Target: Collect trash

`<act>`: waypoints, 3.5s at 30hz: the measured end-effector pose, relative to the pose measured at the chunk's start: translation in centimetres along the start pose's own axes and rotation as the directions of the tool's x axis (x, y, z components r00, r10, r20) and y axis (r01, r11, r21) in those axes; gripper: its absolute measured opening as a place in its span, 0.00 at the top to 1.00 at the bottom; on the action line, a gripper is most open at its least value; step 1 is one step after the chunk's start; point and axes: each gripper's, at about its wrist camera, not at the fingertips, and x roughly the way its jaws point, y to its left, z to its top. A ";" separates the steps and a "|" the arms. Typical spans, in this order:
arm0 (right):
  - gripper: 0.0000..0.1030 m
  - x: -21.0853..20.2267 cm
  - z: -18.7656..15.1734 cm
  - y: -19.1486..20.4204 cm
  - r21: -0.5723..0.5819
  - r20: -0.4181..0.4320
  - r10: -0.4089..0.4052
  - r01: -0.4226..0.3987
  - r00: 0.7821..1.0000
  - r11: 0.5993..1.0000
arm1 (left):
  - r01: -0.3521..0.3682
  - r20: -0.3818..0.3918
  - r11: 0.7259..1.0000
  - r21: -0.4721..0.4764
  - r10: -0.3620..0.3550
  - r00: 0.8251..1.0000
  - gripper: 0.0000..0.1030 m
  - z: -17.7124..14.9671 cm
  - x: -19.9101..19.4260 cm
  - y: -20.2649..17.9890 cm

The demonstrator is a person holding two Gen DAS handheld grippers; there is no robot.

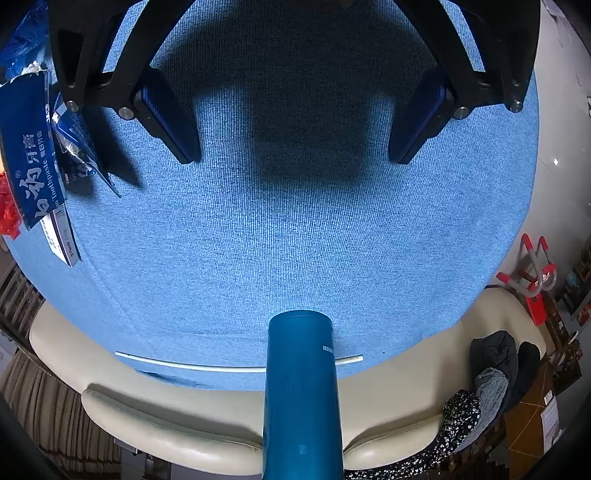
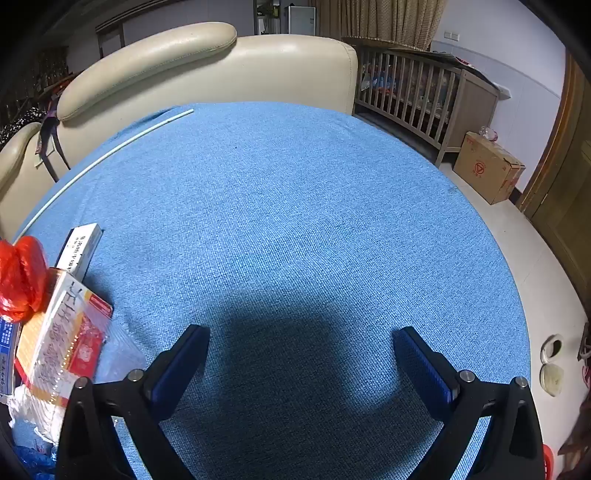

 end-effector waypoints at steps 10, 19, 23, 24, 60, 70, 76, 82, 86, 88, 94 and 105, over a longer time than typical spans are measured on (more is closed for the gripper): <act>0.00 0.1 0.0 0.0 0.000 0.000 0.000 0.000 1.000 1.000 | 0.001 -0.001 1.000 -0.001 -0.001 1.000 0.00 0.1 0.0 0.0; 0.00 0.1 0.0 0.0 0.000 0.000 0.000 0.000 1.000 1.000 | 0.002 0.000 1.000 -0.001 -0.002 1.000 0.00 0.0 0.0 0.0; 0.00 0.1 0.0 0.0 0.000 0.000 0.000 0.000 1.000 1.000 | 0.002 0.000 1.000 0.000 -0.002 1.000 0.00 0.1 0.1 -0.1; 0.00 0.0 0.0 0.0 0.000 0.000 0.000 0.000 1.000 1.000 | 0.002 0.001 1.000 0.000 -0.002 1.000 0.00 0.1 0.1 -0.1; 0.00 -20.6 -9.8 -2.1 -0.073 0.196 0.251 -0.241 0.948 0.968 | 0.135 0.160 0.981 0.141 -0.157 0.975 0.00 -7.7 -15.0 -2.8; 0.00 -21.8 -11.2 -2.6 -0.051 0.212 0.260 -0.255 0.942 0.966 | 0.144 0.197 0.977 0.157 -0.173 0.965 0.00 -8.4 -17.3 -3.0; 0.00 -22.4 -11.4 -2.3 -0.063 0.221 0.264 -0.257 0.939 0.964 | 0.145 0.206 0.977 0.159 -0.176 0.963 0.00 -8.4 -17.7 -2.8; 0.00 -22.6 -11.8 -2.0 -0.069 0.220 0.268 -0.259 0.938 0.963 | 0.142 0.218 0.976 0.162 -0.176 0.960 0.00 -8.6 -18.3 -2.9; 0.00 -22.7 -11.9 -2.1 -0.063 0.222 0.265 -0.258 0.938 0.964 | 0.147 0.221 0.976 0.161 -0.180 0.958 0.00 -8.6 -18.6 -2.9; 0.00 -22.8 -11.9 -2.3 -0.058 0.225 0.265 -0.259 0.938 0.964 | 0.147 0.225 0.976 0.162 -0.182 0.957 0.00 -8.7 -18.8 -3.0; 0.00 -22.8 -12.1 -2.5 -0.051 0.227 0.259 -0.254 0.939 0.966 | 0.150 0.232 0.973 0.175 -0.189 0.954 0.00 -9.0 -19.4 -3.4; 0.00 -22.9 -12.2 -2.8 -0.044 0.231 0.245 -0.241 0.942 0.970 | 0.155 0.239 0.970 0.187 -0.198 0.951 0.00 -9.2 -19.9 -3.8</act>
